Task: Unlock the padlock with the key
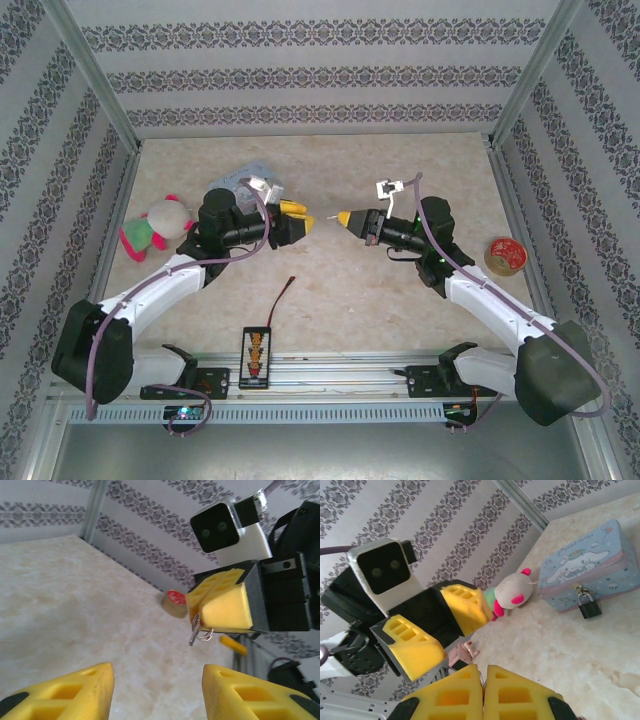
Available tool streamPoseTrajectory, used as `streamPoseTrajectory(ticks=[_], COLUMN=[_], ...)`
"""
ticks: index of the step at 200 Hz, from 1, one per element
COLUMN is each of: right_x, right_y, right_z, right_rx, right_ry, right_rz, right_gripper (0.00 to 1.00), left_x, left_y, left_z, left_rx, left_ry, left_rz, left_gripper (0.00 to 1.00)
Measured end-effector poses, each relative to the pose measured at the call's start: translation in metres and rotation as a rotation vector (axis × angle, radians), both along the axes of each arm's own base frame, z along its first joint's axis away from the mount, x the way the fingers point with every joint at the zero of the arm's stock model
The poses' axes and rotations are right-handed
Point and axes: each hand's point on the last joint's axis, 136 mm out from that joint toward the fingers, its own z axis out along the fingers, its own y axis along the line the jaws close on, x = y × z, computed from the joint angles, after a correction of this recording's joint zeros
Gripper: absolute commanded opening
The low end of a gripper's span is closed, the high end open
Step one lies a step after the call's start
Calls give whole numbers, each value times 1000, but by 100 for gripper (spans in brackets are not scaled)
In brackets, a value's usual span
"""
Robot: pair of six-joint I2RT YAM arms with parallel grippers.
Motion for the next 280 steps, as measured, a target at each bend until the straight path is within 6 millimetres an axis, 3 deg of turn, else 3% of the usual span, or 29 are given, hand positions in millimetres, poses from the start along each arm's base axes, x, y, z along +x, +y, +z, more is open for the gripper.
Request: streamPoseTrajectory(ticks=[22,62,136,198,223,280], right_x=[1,-2,-10,-12,-12,-13], right_y=[1,9,21,23,23,26], right_z=[5,5,15,17,20,19], right_rx=[19,35,52,57,63,63], right_ry=[-8,-9,-39,-42,-46,-44], right_rz=[1,36,94,104,104,116], right_gripper=[0,0,0,0,0,0], left_x=[-7,-16,-16,-14,-15,-18], left_y=[-5,-10,-13,-15,-16,-17], left_z=[9,27,23,15,13,20], left_rx=[-38,-83,-89,-84,-85,-102], left_ry=[15,4,34,65,78,58], left_rz=[-61,-130,-150,-166,-178,-198], left_gripper=[56,55,50,34,21,19])
